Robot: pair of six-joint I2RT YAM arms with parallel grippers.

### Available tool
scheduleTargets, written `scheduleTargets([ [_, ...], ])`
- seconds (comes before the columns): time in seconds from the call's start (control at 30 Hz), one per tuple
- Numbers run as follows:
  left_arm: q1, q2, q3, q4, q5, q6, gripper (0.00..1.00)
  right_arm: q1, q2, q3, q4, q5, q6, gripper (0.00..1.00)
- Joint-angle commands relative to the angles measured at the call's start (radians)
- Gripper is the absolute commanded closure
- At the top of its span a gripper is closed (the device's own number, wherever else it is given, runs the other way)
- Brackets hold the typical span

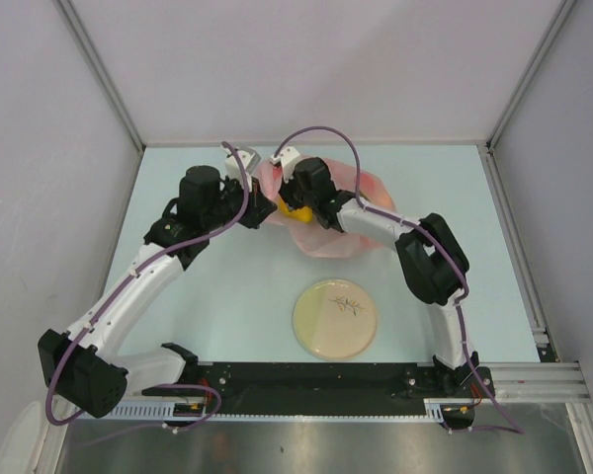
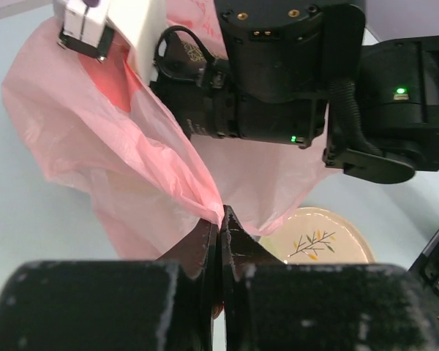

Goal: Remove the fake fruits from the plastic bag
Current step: Take out the fake fruit from the plastic bag.

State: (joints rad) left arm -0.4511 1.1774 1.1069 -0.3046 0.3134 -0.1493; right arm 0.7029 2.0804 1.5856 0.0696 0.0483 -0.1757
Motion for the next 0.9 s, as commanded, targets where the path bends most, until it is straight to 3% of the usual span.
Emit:
scheduleTargets([
  [0.0, 0.003, -0.012, 0.002, 0.035, 0.036, -0.041, 0.95, -0.011, 0.044, 0.068, 0.038, 0.068, 0.010, 0.48],
  [0.57, 0.003, 0.030, 0.034, 0.032, 0.044, -0.027, 0.95, -0.033, 0.233, 0.232, 0.127, 0.208, -0.036, 0.53],
  [0.87, 0.011, 0.045, 0.044, 0.042, 0.039, -0.022, 0.95, -0.042, 0.236, 0.249, 0.182, 0.225, -0.105, 0.94],
])
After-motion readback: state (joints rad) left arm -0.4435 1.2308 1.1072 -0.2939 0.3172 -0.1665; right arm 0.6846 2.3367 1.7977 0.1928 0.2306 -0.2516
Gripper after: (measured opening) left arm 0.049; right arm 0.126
